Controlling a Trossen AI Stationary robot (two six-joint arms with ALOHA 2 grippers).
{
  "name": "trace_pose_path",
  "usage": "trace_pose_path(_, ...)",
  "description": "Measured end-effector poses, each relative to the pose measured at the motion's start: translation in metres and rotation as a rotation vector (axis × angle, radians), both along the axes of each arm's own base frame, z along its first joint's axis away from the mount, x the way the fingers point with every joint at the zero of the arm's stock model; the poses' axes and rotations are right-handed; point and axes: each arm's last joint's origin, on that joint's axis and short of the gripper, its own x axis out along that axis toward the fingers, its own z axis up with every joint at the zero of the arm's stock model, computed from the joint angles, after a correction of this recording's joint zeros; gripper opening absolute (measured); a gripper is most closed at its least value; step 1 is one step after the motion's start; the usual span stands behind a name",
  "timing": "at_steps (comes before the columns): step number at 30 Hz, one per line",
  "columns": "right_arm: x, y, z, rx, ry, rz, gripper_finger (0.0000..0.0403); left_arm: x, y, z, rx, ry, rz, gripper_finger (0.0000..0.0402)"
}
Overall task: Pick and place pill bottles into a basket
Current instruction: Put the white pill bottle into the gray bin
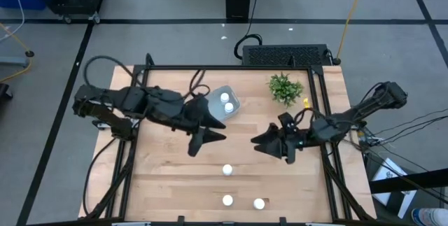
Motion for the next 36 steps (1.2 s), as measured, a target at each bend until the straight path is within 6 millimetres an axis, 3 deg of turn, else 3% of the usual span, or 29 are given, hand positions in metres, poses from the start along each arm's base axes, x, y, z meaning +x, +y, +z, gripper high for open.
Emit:
trace_pose_path(6, -0.005, 0.015, 0.053, -0.159, 0.015, -0.06, 0.0225, -0.011, -0.008, -0.033, -0.021, -0.066, -0.075, 0.0153)
trace_pose_path(10, 0.004, 0.026, 0.06, -0.218, 0.101, -0.117, 0.0225, -0.032, 0.002, -0.071, -0.107, -0.106, -0.067, 0.0132)
trace_pose_path(14, 0.022, 0.039, 0.045, -0.176, 0.289, -0.103, 0.0225, -0.071, 0.015, -0.097, -0.209, -0.187, -0.046, 0.0114)
trace_pose_path(19, 0.041, 0.065, 0.008, -0.02, 0.629, 0.058, 0.0225, -0.107, 0.025, -0.134, -0.275, -0.188, -0.034, 0.0101)
trace_pose_path(22, 0.047, 0.079, -0.018, 0.103, 0.835, 0.132, 0.0225, -0.123, 0.03, -0.139, -0.303, -0.224, -0.031, 0.0098)
trace_pose_path(26, 0.049, 0.097, -0.044, 0.264, 1.054, 0.149, 0.0225, -0.128, 0.032, -0.145, -0.292, -0.216, -0.031, 0.0097)
trace_pose_path(31, 0.04, 0.107, -0.071, 0.408, 1.317, 0.004, 0.0216, -0.129, 0.033, -0.145, -0.254, -0.224, -0.018, 0.0097)
trace_pose_path(36, 0.05, 0.117, -0.085, 0.518, 1.306, -0.082, 0.0211, -0.126, 0.033, -0.147, -0.23, -0.217, -0.019, 0.0097)
